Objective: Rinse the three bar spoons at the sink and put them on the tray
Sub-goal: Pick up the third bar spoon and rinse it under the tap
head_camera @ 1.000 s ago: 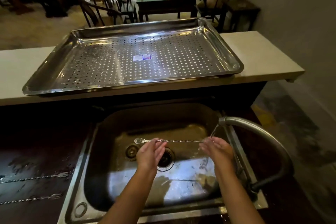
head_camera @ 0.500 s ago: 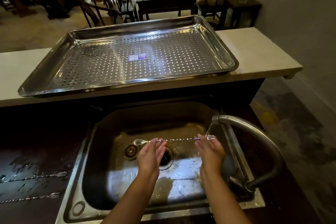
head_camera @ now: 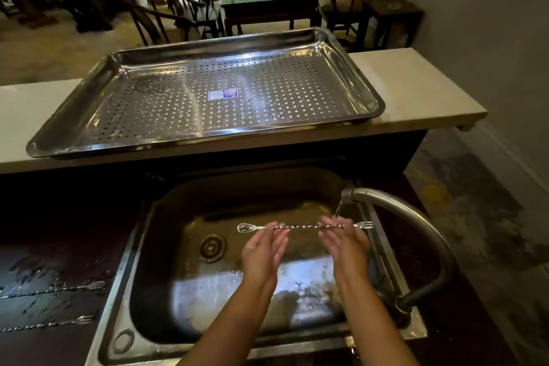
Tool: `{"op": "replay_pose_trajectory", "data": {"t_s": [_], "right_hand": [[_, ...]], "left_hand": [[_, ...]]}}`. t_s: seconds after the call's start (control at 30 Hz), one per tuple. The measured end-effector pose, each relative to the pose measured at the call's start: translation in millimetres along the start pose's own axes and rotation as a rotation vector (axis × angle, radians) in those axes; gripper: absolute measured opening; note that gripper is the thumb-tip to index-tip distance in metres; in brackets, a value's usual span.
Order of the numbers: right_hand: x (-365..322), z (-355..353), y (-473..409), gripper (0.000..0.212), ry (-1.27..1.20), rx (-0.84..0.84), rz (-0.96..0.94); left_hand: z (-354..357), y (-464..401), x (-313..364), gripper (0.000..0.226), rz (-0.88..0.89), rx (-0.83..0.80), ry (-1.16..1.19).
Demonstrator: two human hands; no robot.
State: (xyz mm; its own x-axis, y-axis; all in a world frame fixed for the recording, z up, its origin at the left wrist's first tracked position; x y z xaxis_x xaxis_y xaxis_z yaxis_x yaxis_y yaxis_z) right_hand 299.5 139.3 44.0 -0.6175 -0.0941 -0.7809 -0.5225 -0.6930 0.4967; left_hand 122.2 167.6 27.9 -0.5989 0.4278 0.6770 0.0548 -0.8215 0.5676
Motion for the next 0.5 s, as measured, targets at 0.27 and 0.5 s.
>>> {"op": "replay_pose_trajectory", "data": {"t_s": [0.27, 0.5], "right_hand": [[9, 4, 6, 0.011, 0.098, -0.033, -0.030], [-19, -18, 10, 0.019, 0.149, 0.042, -0.118]], "left_hand": [[44, 15, -32, 0.010, -0.073, -0.067, -0.071], [78, 24, -62, 0.010, -0.143, -0.116, -0.029]]}}
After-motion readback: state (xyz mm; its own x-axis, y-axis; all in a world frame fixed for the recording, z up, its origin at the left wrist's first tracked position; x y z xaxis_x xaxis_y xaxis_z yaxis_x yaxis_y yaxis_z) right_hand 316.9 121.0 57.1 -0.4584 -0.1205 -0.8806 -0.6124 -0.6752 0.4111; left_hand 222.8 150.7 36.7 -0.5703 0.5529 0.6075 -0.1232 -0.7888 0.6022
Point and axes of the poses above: each hand's wrist, its own y-axis away from the middle knuckle, its own z-axis out of the palm, x = y × z, the point moved 9 cm from there along -y, towards the middle knuckle, and after that the axes turned 1 degree about z, right-handed, at the moved point
